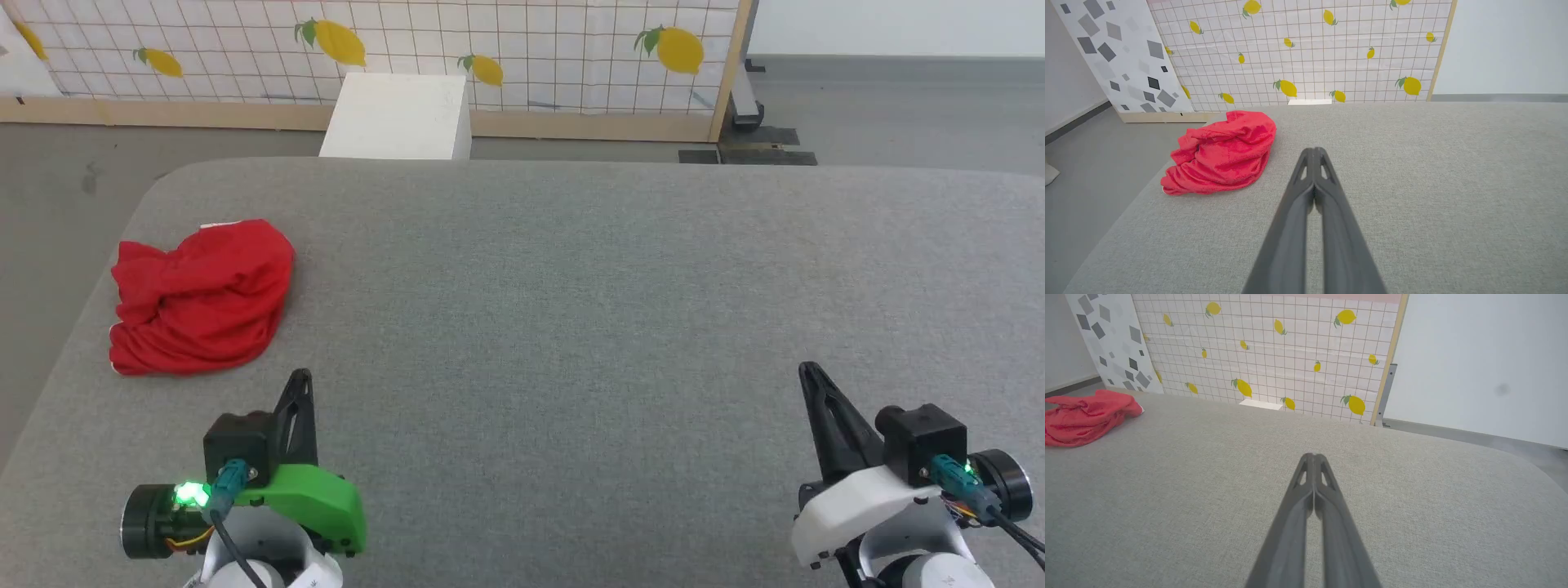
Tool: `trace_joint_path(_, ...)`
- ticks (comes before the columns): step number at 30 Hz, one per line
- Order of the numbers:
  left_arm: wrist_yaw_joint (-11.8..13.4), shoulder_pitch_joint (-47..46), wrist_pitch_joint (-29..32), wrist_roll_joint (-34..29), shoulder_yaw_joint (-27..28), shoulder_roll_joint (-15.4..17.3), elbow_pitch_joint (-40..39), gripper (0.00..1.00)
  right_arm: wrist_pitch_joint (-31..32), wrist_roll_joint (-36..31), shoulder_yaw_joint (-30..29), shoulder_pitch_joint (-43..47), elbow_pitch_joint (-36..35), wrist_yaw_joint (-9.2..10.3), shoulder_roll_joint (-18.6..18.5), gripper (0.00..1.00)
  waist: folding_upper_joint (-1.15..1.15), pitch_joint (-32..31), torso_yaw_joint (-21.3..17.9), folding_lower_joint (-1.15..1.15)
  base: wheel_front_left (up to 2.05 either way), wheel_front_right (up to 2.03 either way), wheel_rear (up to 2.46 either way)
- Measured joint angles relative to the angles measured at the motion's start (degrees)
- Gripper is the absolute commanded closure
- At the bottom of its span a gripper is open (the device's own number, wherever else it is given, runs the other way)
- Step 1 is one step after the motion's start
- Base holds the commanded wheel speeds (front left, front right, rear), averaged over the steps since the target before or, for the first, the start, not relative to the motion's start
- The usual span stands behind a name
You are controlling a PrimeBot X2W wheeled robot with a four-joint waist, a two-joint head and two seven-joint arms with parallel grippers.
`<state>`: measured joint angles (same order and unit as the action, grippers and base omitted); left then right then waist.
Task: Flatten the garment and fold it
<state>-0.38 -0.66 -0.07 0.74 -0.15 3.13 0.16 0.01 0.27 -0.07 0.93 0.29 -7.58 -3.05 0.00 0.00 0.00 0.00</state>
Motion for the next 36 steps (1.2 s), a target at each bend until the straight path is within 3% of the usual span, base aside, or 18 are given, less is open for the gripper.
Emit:
trace_joint_path(29, 0.00, 0.00, 0.00, 0.00, 0.00, 0.00, 0.00, 1.00, 0.00, 0.00, 0.00, 0.00, 0.00, 0.00, 0.00, 1.00, 0.00, 0.00, 0.00, 0.00, 0.00, 0.00, 0.00)
trace_joint_path(30, 0.00, -0.01, -0.01, 0.04, -0.03, 0.01, 0.01, 0.00, 0.00, 0.01, -0.01, 0.01, 0.02, -0.01, -0.01, 0.00, 0.00, 0.00, 0.00, 0.00, 0.00, 0.00, 0.00)
trace_joint_path(36, 0.00, -0.01, -0.02, 0.35, -0.32, 0.01, 0.09, 0.00, 0.00, 0.02, -0.05, 0.02, 0.05, -0.01, -0.03, 0.00, 0.00, 0.00, 0.00, 0.00, 0.00, 0.00, 0.00)
